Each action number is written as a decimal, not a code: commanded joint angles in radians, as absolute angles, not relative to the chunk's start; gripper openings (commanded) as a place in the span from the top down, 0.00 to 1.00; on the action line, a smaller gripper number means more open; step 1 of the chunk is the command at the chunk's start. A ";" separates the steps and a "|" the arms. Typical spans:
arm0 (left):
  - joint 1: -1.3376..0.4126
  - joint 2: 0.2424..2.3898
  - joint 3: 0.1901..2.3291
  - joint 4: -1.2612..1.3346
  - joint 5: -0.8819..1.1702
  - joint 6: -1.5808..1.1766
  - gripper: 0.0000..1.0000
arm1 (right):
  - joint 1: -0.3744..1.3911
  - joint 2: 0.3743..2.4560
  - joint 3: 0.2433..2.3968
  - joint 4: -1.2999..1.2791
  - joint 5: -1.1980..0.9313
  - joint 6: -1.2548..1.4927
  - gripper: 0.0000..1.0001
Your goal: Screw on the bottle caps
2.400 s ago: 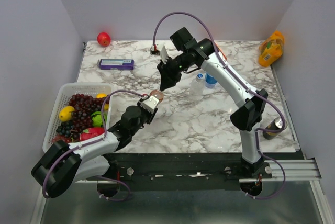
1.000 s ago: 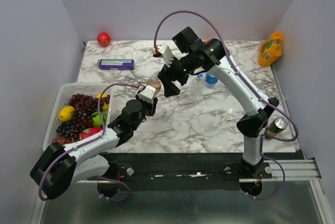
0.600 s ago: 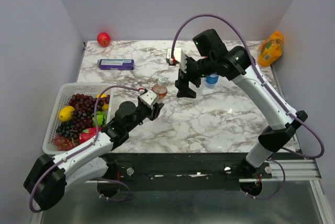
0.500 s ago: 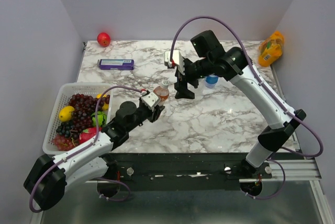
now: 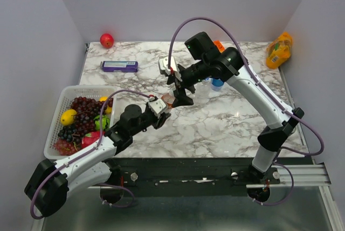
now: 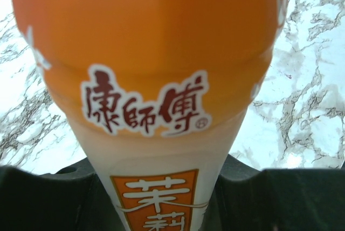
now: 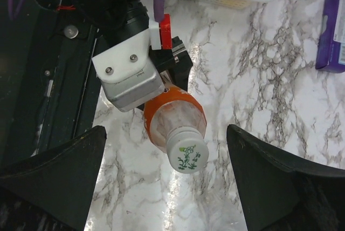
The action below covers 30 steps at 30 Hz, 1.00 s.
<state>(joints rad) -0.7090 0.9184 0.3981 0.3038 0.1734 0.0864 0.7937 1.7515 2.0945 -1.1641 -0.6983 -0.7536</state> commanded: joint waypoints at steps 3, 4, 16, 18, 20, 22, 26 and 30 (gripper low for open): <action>-0.707 0.922 0.433 0.321 0.187 0.077 1.00 | 0.799 1.821 2.167 -1.287 -0.712 -0.815 0.00; -0.706 0.923 0.437 0.319 0.184 0.071 1.00 | 0.799 1.824 2.171 -1.292 -0.707 -0.816 0.00; -0.617 0.946 0.457 0.299 0.170 -0.161 1.00 | 0.799 1.753 2.054 -1.261 -0.631 -0.815 0.00; -0.604 0.942 0.460 0.299 0.164 -0.176 1.00 | 0.798 1.747 2.037 -1.275 -0.601 -0.807 0.00; -0.580 0.942 0.463 0.307 0.163 -0.196 1.00 | 0.799 1.752 2.022 -1.292 -0.572 -0.799 0.00; -0.568 0.940 0.469 0.313 0.155 -0.202 1.00 | 0.798 1.750 2.010 -1.324 -0.562 -0.792 0.00; -0.542 0.936 0.477 0.308 0.163 -0.169 1.00 | 0.796 1.714 1.993 -1.367 -0.497 -0.740 0.01; -0.541 0.936 0.471 0.296 0.257 -0.072 1.00 | 0.715 1.658 2.040 -1.235 -0.586 -0.617 0.03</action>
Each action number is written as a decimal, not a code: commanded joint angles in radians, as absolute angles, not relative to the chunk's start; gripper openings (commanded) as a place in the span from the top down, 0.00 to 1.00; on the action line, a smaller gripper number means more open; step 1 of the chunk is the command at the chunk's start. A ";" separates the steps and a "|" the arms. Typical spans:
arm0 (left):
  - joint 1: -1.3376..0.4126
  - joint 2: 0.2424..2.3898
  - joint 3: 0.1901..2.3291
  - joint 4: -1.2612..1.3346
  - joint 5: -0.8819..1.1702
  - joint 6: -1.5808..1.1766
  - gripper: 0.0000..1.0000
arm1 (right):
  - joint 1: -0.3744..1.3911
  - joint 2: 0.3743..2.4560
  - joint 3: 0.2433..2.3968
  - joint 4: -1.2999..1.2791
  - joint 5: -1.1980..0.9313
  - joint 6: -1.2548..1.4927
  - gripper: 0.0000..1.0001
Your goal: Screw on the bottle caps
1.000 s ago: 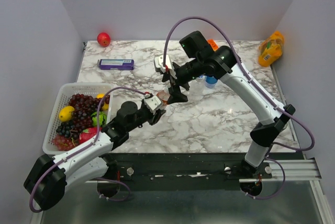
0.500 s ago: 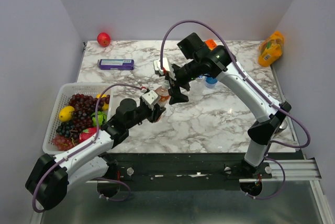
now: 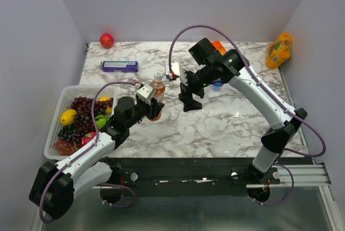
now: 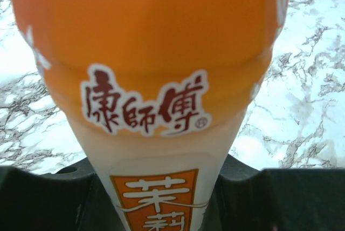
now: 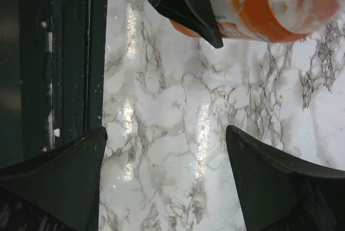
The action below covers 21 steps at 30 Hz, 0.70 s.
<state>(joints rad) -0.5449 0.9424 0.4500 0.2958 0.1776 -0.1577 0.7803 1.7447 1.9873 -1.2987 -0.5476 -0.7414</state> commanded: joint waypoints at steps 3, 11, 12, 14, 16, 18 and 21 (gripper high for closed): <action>-0.543 0.943 0.471 0.262 0.377 0.033 1.00 | 0.692 1.680 2.169 -1.203 -0.621 -0.658 0.07; -0.555 0.988 0.541 0.144 0.480 0.276 1.00 | 0.709 1.634 2.097 -1.273 -0.805 -1.104 0.25; -0.555 0.992 0.548 0.138 0.480 0.285 1.00 | 0.718 1.631 2.068 -1.308 -0.799 -1.180 0.24; -0.555 0.993 0.558 0.127 0.485 0.314 1.00 | 0.738 1.628 2.049 -1.353 -0.790 -1.256 0.24; -0.557 0.991 0.564 0.120 0.488 0.330 1.00 | 0.752 1.631 2.031 -1.374 -0.785 -1.293 0.24; -0.558 0.986 0.566 0.114 0.486 0.350 1.00 | 0.756 1.640 2.029 -1.393 -0.784 -1.314 0.24; -0.563 0.980 0.571 0.092 0.489 0.382 1.00 | 0.759 1.647 2.036 -1.388 -0.778 -1.310 0.24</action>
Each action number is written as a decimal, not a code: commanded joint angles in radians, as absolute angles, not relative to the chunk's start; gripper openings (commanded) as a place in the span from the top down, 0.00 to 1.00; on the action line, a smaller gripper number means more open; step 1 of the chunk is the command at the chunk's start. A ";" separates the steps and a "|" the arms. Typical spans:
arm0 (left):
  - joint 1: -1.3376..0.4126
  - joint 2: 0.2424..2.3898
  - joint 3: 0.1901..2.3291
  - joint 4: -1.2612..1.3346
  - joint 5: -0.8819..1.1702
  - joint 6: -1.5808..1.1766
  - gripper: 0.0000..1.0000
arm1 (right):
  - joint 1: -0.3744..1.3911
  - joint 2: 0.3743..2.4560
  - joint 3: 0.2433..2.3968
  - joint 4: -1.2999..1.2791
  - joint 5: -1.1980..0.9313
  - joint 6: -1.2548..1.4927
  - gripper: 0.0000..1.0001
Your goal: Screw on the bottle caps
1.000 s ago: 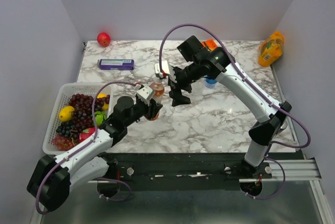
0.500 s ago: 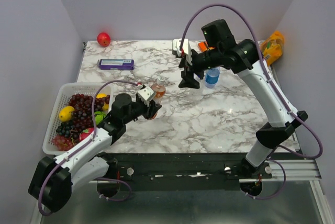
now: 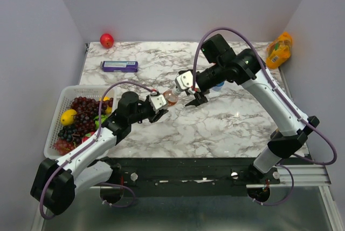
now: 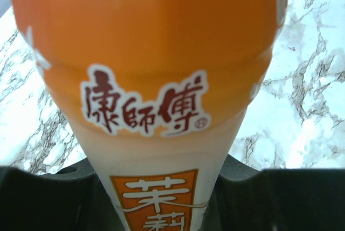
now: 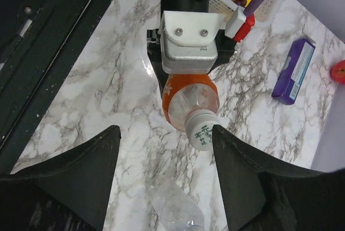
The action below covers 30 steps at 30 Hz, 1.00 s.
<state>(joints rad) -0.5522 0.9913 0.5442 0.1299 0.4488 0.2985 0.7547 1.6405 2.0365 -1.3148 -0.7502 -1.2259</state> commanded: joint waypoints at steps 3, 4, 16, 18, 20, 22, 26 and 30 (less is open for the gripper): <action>-0.563 0.977 0.577 0.064 0.500 0.405 1.00 | 0.759 1.649 2.037 -1.368 -0.781 -1.302 0.24; -0.563 0.976 0.578 0.055 0.502 0.413 1.00 | 0.759 1.648 2.037 -1.367 -0.782 -1.302 0.24; -0.569 0.954 0.586 0.063 0.494 0.448 1.00 | 0.767 1.713 2.091 -1.517 -0.756 -1.419 0.32; -0.571 0.951 0.584 0.067 0.492 0.445 1.00 | 0.770 1.715 2.086 -1.525 -0.744 -1.428 0.34; -0.571 0.950 0.584 0.067 0.489 0.443 1.00 | 0.770 1.720 2.082 -1.523 -0.738 -1.431 0.36; -0.572 0.950 0.584 0.067 0.483 0.443 1.00 | 0.772 1.721 2.080 -1.525 -0.733 -1.430 0.38; -0.572 0.948 0.584 0.071 0.479 0.440 1.00 | 0.773 1.727 2.095 -1.517 -0.733 -1.405 0.50; -0.572 0.954 0.583 0.092 0.462 0.417 1.00 | 0.773 1.749 2.106 -1.503 -0.733 -1.321 0.60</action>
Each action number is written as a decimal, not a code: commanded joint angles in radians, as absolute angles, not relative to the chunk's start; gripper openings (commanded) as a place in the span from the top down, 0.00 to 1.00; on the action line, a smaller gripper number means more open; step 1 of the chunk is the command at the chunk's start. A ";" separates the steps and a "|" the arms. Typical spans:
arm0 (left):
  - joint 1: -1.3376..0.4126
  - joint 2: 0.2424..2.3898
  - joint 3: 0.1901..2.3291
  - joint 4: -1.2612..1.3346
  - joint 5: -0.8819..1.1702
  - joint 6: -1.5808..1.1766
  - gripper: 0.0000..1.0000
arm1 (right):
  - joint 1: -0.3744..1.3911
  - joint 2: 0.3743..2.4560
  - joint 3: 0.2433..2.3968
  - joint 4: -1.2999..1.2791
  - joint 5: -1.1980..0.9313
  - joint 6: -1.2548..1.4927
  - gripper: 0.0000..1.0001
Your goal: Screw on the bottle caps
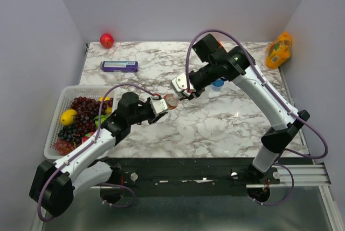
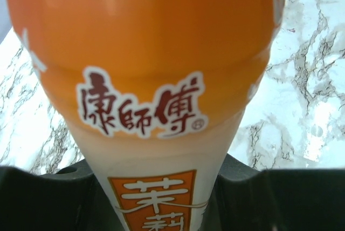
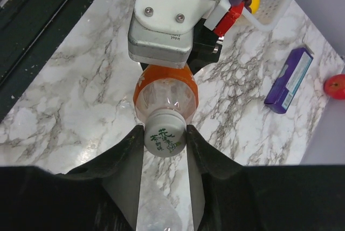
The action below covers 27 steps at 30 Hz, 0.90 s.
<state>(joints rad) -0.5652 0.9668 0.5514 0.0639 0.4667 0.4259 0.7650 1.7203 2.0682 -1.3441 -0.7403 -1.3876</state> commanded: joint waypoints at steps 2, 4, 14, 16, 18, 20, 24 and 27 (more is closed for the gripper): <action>-0.572 0.956 0.583 0.123 0.433 0.387 1.00 | 0.773 1.756 2.099 -1.494 -0.739 -1.286 0.64; -0.574 0.959 0.583 0.174 0.379 0.358 1.00 | 0.773 1.770 2.072 -1.435 -0.739 -1.157 0.68; -0.632 1.035 0.675 0.428 -0.362 0.497 1.00 | 0.690 2.132 2.364 -1.365 -0.809 -0.139 1.00; -0.641 1.052 0.678 0.449 -0.394 0.617 1.00 | 0.680 2.119 2.268 -1.301 -0.913 0.033 1.00; -0.653 1.066 0.661 0.485 -0.414 0.699 1.00 | 0.670 2.152 2.264 -1.314 -1.022 0.072 1.00; -0.666 1.069 0.632 0.515 -0.425 0.807 1.00 | 0.638 2.178 2.252 -1.299 -1.110 0.104 1.00; -0.672 1.054 0.595 0.488 -0.434 0.861 1.00 | 0.588 2.180 2.210 -1.192 -1.320 0.201 0.74; -0.670 1.034 0.600 0.333 -0.410 0.806 1.00 | 0.535 2.168 2.322 -1.163 -1.310 0.136 0.42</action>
